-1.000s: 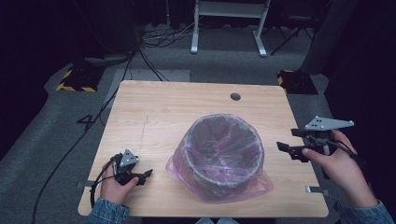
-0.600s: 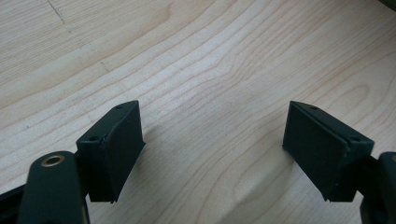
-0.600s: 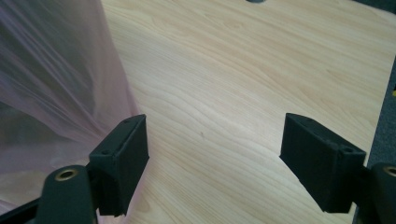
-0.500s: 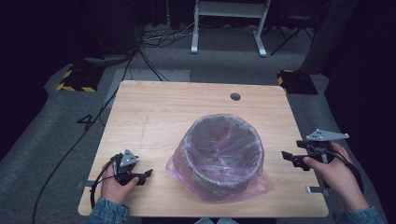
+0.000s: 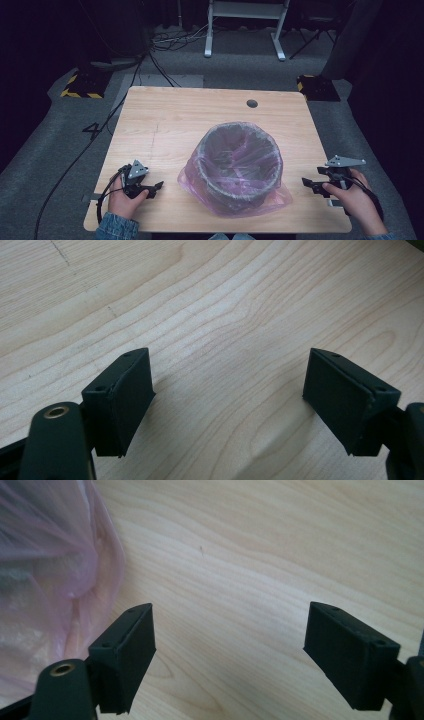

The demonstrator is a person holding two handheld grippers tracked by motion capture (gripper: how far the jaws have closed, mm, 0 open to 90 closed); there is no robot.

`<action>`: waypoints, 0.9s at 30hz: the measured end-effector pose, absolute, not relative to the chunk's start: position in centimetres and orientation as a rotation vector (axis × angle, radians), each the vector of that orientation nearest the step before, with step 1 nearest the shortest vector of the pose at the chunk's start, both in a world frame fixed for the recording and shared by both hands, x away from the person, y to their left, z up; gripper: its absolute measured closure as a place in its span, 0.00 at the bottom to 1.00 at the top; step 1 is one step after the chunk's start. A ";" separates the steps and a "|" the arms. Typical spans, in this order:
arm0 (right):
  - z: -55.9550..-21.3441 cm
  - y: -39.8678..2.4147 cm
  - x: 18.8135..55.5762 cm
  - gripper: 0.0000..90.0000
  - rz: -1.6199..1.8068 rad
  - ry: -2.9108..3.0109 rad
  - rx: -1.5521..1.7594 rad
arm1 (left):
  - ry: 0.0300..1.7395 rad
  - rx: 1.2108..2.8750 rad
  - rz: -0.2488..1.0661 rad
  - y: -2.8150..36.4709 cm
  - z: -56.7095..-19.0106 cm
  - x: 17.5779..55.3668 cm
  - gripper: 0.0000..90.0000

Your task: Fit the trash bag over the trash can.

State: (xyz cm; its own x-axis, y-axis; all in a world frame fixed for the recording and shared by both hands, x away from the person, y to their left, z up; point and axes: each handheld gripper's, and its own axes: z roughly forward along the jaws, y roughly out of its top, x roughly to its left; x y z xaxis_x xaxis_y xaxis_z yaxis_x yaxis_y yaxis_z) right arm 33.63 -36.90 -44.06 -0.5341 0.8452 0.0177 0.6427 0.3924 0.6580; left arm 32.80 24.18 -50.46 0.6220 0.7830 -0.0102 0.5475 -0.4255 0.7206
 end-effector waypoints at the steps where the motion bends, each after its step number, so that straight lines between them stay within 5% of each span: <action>1: -44.5 -37.0 33.4 0.23 0.880 2.343 1.287 | 1.038 2.139 0.429 24.2 -50.5 32.8 0.22; 27: -50.2 -37.6 31.8 0.19 0.948 2.214 1.296 | 1.038 2.141 0.429 24.1 -50.5 32.8 0.22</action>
State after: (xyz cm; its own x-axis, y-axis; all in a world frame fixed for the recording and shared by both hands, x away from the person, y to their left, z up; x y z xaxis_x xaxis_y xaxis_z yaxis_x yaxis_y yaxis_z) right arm 31.75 -37.63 -50.21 -0.4879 0.8729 -0.0048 0.5987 0.3387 0.7258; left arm 32.84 24.14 -50.46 0.6224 0.7826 -0.0096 0.5479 -0.4270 0.7194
